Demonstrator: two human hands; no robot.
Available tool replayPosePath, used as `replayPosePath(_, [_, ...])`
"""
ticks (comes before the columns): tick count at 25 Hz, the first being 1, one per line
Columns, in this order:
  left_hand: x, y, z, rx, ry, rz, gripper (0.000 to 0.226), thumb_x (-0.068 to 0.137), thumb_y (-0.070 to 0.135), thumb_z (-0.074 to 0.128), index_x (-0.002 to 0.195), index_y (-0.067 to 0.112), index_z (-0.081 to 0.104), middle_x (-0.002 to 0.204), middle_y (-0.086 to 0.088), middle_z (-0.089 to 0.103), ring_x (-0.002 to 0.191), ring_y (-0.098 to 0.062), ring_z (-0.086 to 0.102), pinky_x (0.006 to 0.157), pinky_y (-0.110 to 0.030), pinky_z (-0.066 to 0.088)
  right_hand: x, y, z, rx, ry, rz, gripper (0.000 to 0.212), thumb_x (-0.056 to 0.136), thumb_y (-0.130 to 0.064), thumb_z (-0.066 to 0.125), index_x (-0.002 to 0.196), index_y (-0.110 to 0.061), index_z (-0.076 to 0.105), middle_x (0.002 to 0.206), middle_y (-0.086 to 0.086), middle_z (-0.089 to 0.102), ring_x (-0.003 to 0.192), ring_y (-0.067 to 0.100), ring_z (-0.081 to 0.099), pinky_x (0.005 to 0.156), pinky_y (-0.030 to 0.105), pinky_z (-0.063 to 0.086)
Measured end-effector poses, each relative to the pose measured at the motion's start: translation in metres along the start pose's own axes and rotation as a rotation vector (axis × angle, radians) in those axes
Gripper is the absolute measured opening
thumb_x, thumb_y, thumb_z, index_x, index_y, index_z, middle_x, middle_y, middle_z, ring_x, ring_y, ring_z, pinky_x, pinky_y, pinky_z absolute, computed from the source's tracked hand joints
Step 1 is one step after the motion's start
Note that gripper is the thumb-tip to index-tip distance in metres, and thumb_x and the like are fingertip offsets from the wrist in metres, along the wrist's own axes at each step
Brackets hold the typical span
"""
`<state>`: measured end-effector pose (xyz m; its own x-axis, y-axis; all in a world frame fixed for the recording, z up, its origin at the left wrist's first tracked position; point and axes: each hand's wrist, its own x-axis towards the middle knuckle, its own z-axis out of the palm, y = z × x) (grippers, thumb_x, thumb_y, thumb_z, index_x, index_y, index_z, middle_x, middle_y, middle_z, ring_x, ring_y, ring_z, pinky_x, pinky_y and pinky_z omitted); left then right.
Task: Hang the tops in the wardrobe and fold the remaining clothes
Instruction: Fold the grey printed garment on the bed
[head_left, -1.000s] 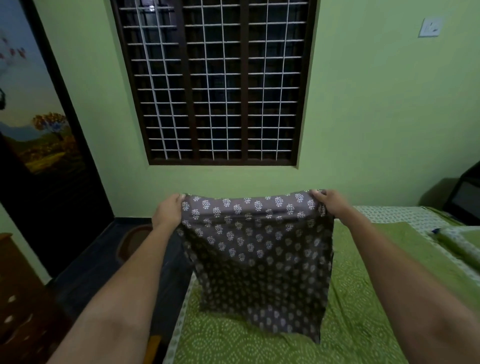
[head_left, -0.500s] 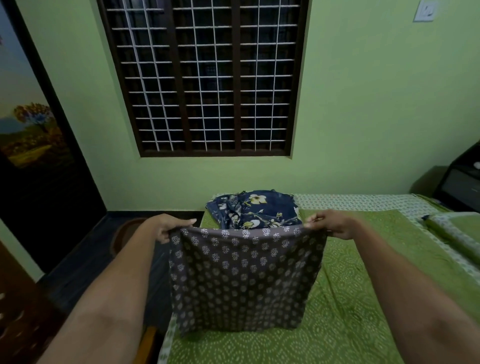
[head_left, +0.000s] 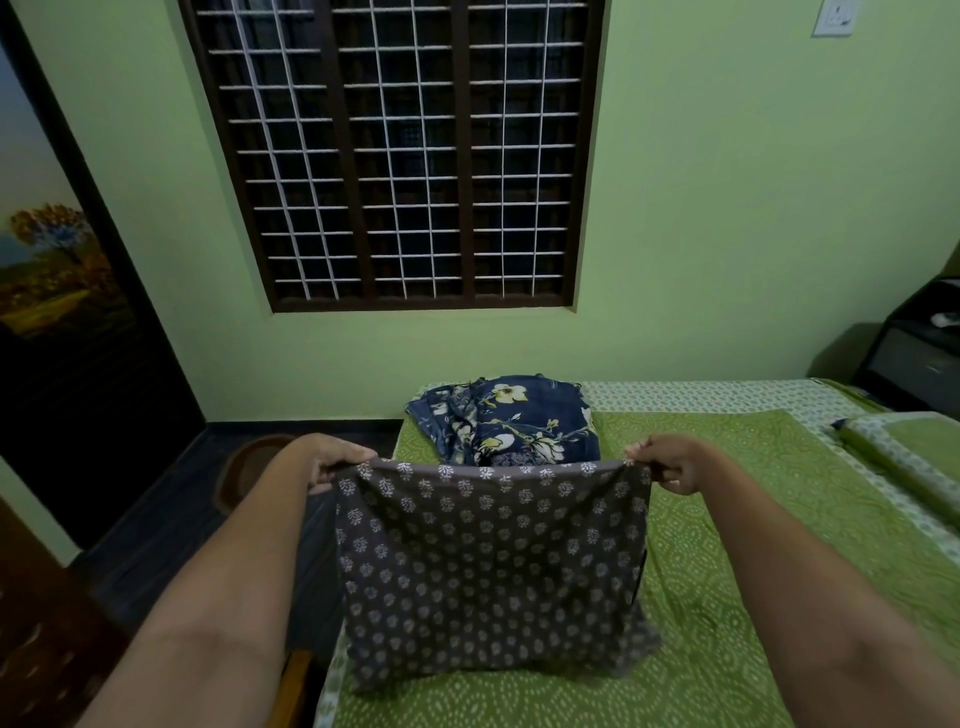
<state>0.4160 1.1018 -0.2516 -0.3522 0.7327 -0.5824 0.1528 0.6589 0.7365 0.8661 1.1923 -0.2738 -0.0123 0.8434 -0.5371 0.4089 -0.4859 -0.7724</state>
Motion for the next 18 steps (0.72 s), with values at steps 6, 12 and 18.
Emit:
replayPosePath(6, [0.003, -0.005, -0.003, 0.056, -0.04, -0.016, 0.037, 0.074, 0.022, 0.08, 0.107, 0.012, 0.068, 0.112, -0.003, 0.062, 0.111, -0.021, 0.051, 0.097, -0.041, 0.034, -0.017, -0.006, 0.004, 0.058, -0.097, -0.105, 0.023, 0.092, -0.025, 0.059, 0.094, -0.004, 0.066, 0.104, 0.013, 0.064, 0.091, 0.022, 0.059, 0.074, 0.022, 0.049])
replayPosePath(12, [-0.001, -0.002, 0.007, 0.323, -0.1, 0.1, 0.027, 0.075, -0.004, 0.072, 0.102, -0.004, 0.07, 0.109, -0.02, 0.068, 0.099, -0.031, 0.063, 0.089, -0.036, 0.047, -0.011, -0.002, 0.018, -0.666, 0.005, -0.222, 0.019, 0.076, -0.005, 0.076, 0.095, -0.005, 0.072, 0.092, 0.005, 0.066, 0.093, 0.021, 0.057, 0.087, 0.031, 0.047])
replayPosePath(18, [-0.022, 0.063, -0.027, 0.23, 0.303, 0.594, 0.032, 0.079, 0.023, 0.075, 0.104, 0.003, 0.07, 0.103, -0.005, 0.065, 0.1, -0.019, 0.053, 0.093, -0.033, 0.043, -0.029, -0.073, -0.034, -0.466, 0.444, -0.551, 0.033, 0.078, -0.037, 0.075, 0.073, -0.006, 0.069, 0.066, 0.008, 0.058, 0.063, 0.02, 0.05, 0.051, 0.027, 0.029])
